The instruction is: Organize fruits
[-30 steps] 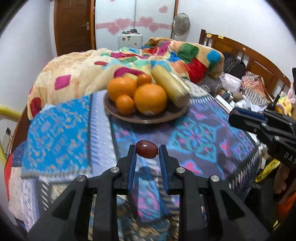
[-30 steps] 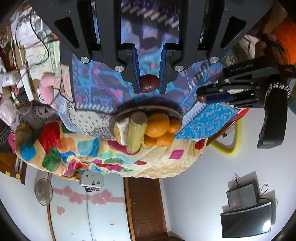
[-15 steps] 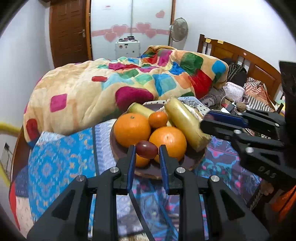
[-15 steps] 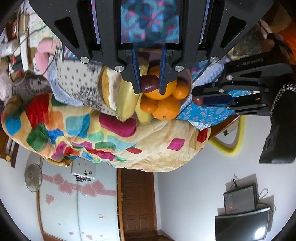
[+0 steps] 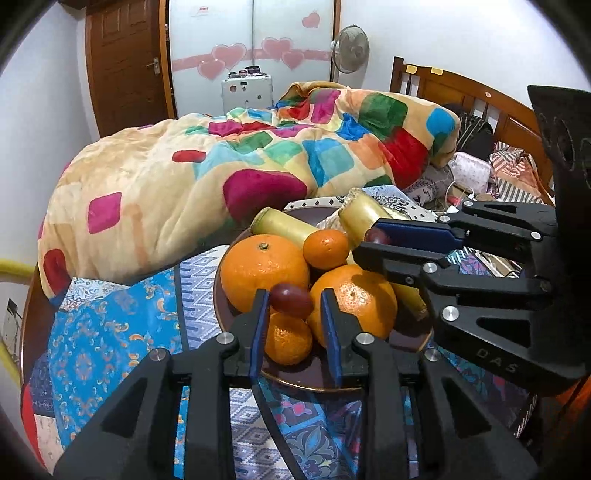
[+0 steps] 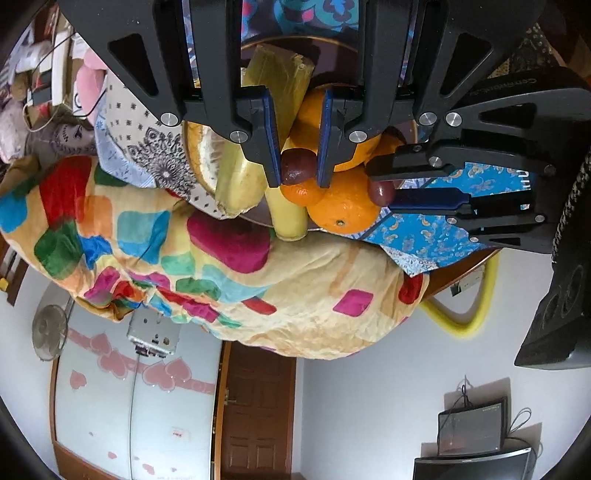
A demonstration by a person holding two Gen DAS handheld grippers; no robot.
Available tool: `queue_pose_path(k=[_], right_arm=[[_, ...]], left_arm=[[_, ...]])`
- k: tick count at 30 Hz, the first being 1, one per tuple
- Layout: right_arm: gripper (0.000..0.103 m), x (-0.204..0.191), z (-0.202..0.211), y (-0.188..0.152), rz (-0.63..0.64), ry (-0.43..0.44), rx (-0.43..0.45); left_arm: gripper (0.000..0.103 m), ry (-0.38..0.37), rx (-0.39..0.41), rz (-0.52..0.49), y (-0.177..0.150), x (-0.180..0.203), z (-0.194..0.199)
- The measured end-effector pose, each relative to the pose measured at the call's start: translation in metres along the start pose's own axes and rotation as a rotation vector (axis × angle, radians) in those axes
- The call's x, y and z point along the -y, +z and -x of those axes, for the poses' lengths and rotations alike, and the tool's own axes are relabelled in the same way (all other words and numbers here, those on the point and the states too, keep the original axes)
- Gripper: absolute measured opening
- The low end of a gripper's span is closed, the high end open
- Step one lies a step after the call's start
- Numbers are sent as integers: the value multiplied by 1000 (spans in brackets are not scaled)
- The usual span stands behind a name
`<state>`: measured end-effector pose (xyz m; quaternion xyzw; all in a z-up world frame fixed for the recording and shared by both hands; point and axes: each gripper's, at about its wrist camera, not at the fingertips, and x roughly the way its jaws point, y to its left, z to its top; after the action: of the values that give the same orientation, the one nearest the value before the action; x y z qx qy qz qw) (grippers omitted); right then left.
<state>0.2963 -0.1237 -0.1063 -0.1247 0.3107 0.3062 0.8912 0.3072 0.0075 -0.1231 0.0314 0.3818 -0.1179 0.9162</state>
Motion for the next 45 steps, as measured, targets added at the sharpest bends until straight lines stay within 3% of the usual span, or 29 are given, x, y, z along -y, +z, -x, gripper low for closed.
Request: queue_pose_path(k=[3,7,12,19,29,31,35,37,41,45], right_arm=[[20,1,1,0,-9,6,0],[27,2,5,2,-12,-13,22],[28,8,26,6,-48,-9,66],[28,2,99,6,-84,-32,179],[29,-37,216,-12,-120,-30,394],[33,-47,236,-17,-117,-43,435],[49,-63,262,-27,-116,-80,496],[51,-67,270,-31,-121,-82,508],[81,-71,278,-40,-140,-120,542],[89,-74,286,-47,-142,-145,560]], left_arm=[[53,7,7,7,-1,0,0],[55,12,22,17,-1,-4,3],[55,39,53,42,-1,-8,20],[55,81,192,68,-3,4,94],[56,131,452,83,-32,50,234],[62,135,502,83,-42,60,258],[72,158,575,63,-61,78,292],[76,160,592,60,-68,84,302],[86,162,620,60,-79,93,318],[99,172,626,53,-86,99,322]])
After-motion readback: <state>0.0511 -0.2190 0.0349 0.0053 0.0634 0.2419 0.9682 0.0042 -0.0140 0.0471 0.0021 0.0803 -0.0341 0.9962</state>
